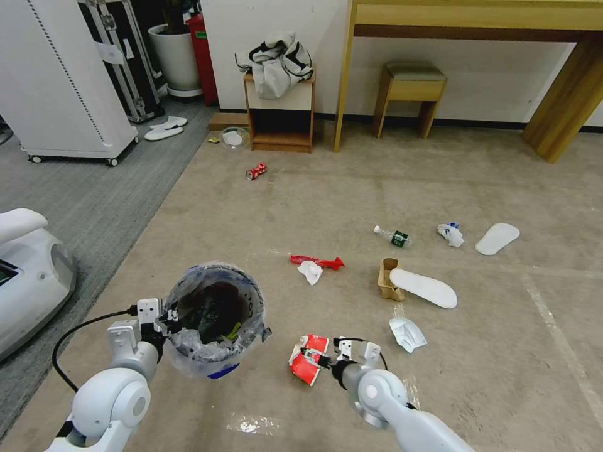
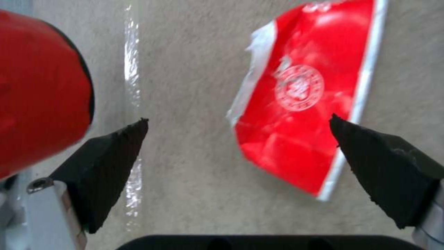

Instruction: Pick up the trash bin and place the garbage on the floor into it.

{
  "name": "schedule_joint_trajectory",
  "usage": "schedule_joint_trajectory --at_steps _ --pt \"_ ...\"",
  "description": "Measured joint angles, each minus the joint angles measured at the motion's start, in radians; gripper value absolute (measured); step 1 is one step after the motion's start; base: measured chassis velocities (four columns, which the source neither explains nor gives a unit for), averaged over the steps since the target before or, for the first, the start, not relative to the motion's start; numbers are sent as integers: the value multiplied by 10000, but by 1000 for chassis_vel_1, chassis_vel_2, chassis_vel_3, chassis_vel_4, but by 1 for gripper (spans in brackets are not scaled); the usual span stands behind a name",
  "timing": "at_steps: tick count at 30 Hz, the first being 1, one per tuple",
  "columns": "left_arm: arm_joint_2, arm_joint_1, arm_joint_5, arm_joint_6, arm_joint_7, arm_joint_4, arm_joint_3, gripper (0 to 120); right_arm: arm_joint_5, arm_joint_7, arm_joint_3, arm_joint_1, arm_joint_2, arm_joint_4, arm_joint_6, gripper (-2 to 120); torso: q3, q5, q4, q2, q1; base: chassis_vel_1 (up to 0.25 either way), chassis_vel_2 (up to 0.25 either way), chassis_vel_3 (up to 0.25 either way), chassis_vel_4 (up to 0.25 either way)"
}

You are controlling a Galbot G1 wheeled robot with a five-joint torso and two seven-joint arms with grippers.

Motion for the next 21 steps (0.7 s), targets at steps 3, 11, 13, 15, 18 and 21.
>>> schedule_joint_trajectory --at_steps 3,11,13,15,18,21 --pt "-30 1 29 -34 23 42 -1 1 160 132 -87 119 192 -97 -18 100 0 0 -2 0 0 0 0 0 0" --pt "-86 12 97 -136 111 129 0 1 329 429 -165 294 581 -447 -4 100 0 -1 -1 0 0 0 0 0 0" --pt "-85 24 163 -181 157 146 0 1 335 485 -21 304 744 -610 71 100 0 -1 -2 0 0 0 0 0 0" --pt "-83 23 185 -187 162 146 0 1 331 485 10 308 768 -637 86 100 0 0 -1 0 0 0 0 0 0" --pt "-75 25 297 -219 194 151 4 1 311 469 165 329 856 -714 126 100 0 0 -2 0 0 0 0 0 0" --pt "-61 1 521 -296 200 233 21 1 265 448 271 361 885 -766 160 100 0 0 -2 0 0 0 0 0 0"
